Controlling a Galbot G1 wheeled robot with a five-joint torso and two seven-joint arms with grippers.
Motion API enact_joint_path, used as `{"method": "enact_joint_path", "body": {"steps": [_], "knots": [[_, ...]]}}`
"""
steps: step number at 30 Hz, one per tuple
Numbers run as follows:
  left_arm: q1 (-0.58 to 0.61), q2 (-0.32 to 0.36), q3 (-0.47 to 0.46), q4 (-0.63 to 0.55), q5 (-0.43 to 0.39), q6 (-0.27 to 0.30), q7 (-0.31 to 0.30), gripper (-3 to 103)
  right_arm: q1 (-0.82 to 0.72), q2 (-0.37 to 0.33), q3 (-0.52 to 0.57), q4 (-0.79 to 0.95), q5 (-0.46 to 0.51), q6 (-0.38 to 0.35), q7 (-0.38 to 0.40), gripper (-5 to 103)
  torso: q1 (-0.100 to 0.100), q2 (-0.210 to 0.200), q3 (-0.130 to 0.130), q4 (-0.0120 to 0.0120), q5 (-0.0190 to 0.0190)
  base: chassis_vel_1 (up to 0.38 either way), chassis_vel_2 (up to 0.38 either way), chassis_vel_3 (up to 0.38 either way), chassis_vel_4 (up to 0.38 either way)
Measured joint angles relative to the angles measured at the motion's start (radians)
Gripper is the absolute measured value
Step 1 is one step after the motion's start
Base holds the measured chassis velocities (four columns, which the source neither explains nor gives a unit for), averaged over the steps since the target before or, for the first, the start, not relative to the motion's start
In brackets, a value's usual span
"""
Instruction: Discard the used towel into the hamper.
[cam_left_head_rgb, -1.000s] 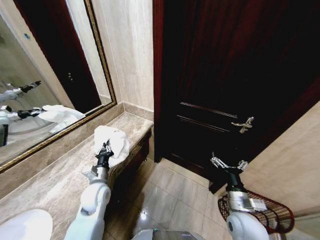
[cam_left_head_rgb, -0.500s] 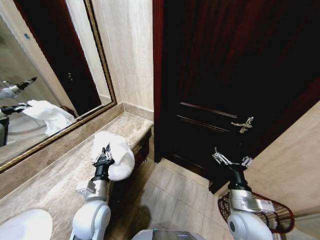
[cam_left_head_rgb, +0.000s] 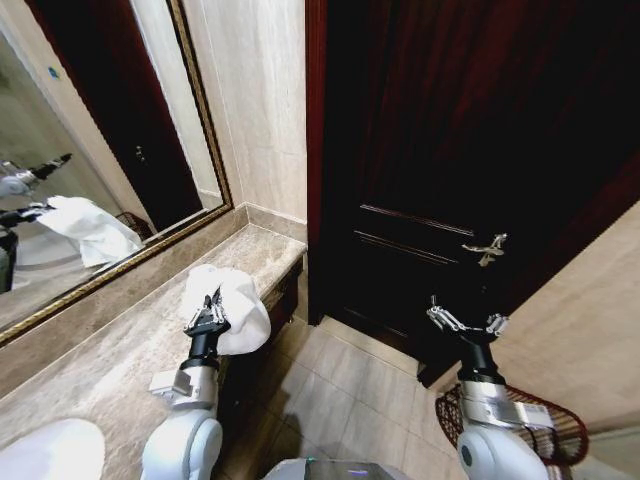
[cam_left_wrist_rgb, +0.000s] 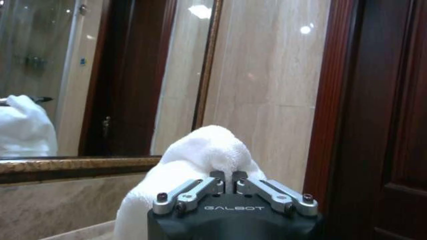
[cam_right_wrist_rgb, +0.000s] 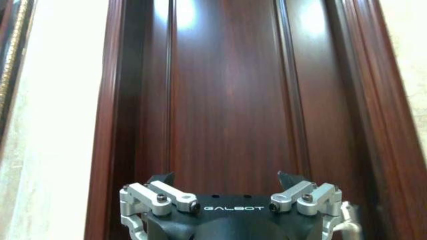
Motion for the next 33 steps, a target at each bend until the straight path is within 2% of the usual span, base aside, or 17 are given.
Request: {"method": "enact_joint_path", "body": {"steps": [11,33], "knots": [[-0.013,0.01,0.007,0.018,-0.005,0.001,0.002,5,-0.011,0.013,0.009,-0.006,0.0,0.012,-0.005,100,0.0,0.0,0.0,0.0001,-0.0001,-0.032,-0.043,-0.044,-0.037],[-0.03,0.031,0.024,0.05,0.0,0.003,0.012,5,-0.017,0.02,-0.007,-0.014,-0.015,0.022,-0.009,100,0.0,0.0,0.0,0.0001,-0.0002,-0.12,-0.12,-0.116,-0.113]]}}
